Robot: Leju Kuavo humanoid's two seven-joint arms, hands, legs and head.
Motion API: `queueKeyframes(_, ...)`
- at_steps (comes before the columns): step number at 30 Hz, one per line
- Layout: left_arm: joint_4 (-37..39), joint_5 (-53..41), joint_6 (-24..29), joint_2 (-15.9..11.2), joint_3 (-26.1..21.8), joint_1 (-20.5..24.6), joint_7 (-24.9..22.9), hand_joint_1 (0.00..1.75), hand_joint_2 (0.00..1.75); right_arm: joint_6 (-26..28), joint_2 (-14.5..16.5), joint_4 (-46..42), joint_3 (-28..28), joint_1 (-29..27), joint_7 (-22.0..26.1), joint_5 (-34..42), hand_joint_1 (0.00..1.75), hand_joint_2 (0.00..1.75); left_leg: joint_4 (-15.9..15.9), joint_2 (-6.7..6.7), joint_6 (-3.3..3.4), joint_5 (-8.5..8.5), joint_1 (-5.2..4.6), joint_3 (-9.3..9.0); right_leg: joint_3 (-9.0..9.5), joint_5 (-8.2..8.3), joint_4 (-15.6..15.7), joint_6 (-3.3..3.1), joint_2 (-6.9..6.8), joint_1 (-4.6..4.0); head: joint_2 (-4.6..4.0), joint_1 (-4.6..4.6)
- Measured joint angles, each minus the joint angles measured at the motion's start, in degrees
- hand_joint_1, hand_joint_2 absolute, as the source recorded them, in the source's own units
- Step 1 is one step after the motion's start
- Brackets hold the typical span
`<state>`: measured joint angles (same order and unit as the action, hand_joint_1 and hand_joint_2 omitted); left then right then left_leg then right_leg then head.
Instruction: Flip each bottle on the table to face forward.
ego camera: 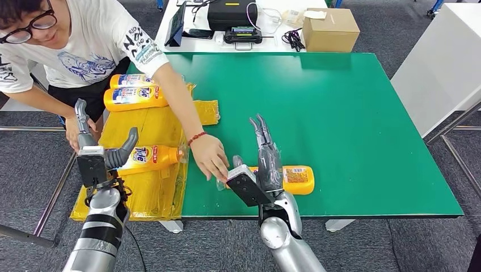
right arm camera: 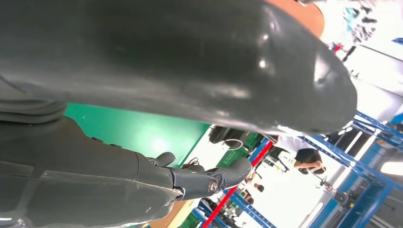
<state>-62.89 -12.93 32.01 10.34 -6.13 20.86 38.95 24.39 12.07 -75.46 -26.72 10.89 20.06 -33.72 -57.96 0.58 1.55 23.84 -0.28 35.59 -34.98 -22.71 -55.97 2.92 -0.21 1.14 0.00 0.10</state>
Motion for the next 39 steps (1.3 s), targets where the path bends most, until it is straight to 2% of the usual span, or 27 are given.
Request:
queueKeyframes(2, -1.85, 0.56, -0.49, 0.13, 0.68, -1.03, 0.00, 0.00, 1.75, -0.41, -0.17, 0.29, 0.01, -0.01, -0.49, -0.45, 0.00, 0.00, 0.00, 0.02, 0.00, 0.00, 0.00, 0.00, 0.00, 0.00, 0.00, 0.00, 0.00, 0.00, 0.00, 0.00)
queueKeyframes(6, -4.25, 1.14, -1.27, 0.49, 1.57, -3.29, 0.00, 0.00, 1.75, -4.77, -1.15, 0.92, 0.14, -0.04, -4.54, -0.75, 0.00, 1.75, 0.00, 0.00, 0.00, 0.00, 0.00, 0.00, 0.01, 0.00, 0.00, 0.00, 0.00, 0.01, 0.00, 0.00)
queueKeyframes(12, -5.78, 0.93, -1.06, 0.61, 1.97, -7.01, 0.00, 0.00, 1.75, -19.40, -5.71, 1.25, 0.88, 0.03, -7.39, 6.27, 0.00, 1.75, 0.00, 0.05, 0.02, 0.01, -0.03, 0.04, 0.00, 0.00, 0.02, 0.01, -0.01, 0.03, 0.00, -0.01)
queueKeyframes(15, -5.61, 0.90, -1.34, 0.61, 2.14, -7.43, 0.00, 0.00, 1.75, -24.70, -8.58, 2.25, 0.87, 0.78, -7.48, 8.20, 0.00, 1.75, 0.00, 0.06, 0.02, 0.01, -0.03, 0.05, 0.00, 0.00, 0.02, 0.01, -0.01, 0.03, 0.00, 0.00)
queueKeyframes(20, -5.28, 0.84, -1.35, 0.62, 2.29, -7.58, 0.00, 0.00, 1.75, -26.25, -11.61, 3.55, 0.86, 1.50, -7.48, 8.70, 0.00, 1.75, -0.01, 0.04, 0.02, 0.01, -0.03, 0.04, 0.01, 0.02, 0.02, 0.02, 0.00, 0.02, 0.00, -0.01)
queueKeyframes(27, -5.08, 0.84, -1.36, 0.66, 2.45, -7.61, 0.00, 0.00, 1.75, -26.34, -13.03, 4.46, 0.84, 1.87, -7.45, 8.85, 0.00, 1.75, -0.01, 0.04, 0.02, 0.01, -0.02, 0.04, 0.00, 0.01, 0.01, 0.02, -0.01, 0.01, 0.00, -0.02)
queueKeyframes(31, -4.86, 0.82, -1.65, 0.69, 2.85, -7.60, 0.00, 0.00, 1.75, -28.40, -13.87, 4.68, 0.42, 2.20, -7.37, 9.80, 0.00, 1.75, -0.01, 0.04, 0.02, 0.01, -0.03, 0.05, 0.00, 0.01, 0.02, 0.02, -0.01, 0.02, 0.00, -0.02)
queueKeyframes(39, -4.01, 0.95, -2.05, 0.82, 3.64, -7.56, 0.00, 0.00, 1.75, -32.67, -19.21, 4.40, -2.29, 4.06, -7.46, 11.63, 0.00, 1.75, -0.02, 0.05, 0.03, 0.00, -0.06, 0.04, 0.01, 0.03, 0.02, 0.05, -0.01, 0.05, 0.00, -0.01)
